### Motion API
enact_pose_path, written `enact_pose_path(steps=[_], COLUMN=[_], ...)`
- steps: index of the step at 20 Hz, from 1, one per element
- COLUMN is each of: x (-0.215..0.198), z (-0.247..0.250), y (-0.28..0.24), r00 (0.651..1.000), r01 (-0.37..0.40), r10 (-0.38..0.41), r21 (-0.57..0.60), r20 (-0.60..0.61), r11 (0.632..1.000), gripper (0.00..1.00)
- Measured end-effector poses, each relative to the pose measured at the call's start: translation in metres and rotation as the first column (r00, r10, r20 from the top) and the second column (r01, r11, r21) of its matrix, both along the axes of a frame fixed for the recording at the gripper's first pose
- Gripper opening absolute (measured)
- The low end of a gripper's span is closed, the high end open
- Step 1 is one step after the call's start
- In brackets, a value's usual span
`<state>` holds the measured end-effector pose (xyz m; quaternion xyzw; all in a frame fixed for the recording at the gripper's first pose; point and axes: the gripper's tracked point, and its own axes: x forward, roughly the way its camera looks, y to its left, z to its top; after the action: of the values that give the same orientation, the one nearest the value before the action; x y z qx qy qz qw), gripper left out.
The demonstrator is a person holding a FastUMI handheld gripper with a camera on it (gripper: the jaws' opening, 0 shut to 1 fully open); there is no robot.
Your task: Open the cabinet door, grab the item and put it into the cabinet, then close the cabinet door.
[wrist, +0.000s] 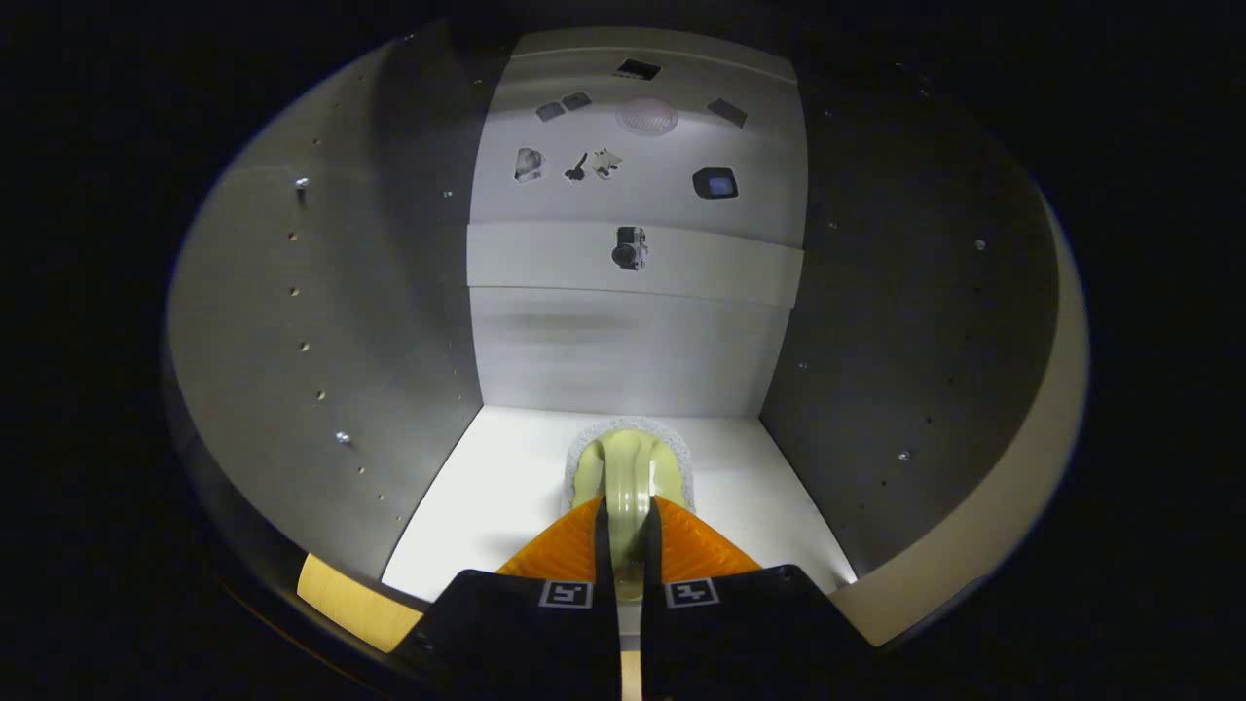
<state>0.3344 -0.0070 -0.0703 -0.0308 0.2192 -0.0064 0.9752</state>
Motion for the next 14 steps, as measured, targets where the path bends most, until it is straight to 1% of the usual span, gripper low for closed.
enact_pose_path(steps=[2,4,5,6,8,9,11,14], x=[0.014,0.024,0.028,0.030,0.034,0.035,0.035,0.031], z=[-0.008,-0.014,-0.017,-0.021,-0.021,-0.021,-0.018,-0.004], y=[0.002,0.002,0.001,0.001,-0.001,-0.002,-0.003,-0.001], r00=[1.000,1.000,1.000,1.000,1.000,1.000,1.000,0.999], r01=[-0.005,-0.003,-0.002,0.001,0.004,0.005,0.005,-0.007], r10=[0.005,0.003,0.002,0.000,-0.004,-0.005,-0.005,0.005], r21=[0.001,0.005,0.010,0.013,0.017,0.017,0.020,0.041], r20=[-0.009,-0.017,-0.017,-0.022,-0.017,-0.012,0.000,0.032], r11=[1.000,1.000,1.000,1.000,1.000,1.000,1.000,0.999], gripper=[0.12,0.17,0.17,0.20,0.21,0.28,0.26,0.69])
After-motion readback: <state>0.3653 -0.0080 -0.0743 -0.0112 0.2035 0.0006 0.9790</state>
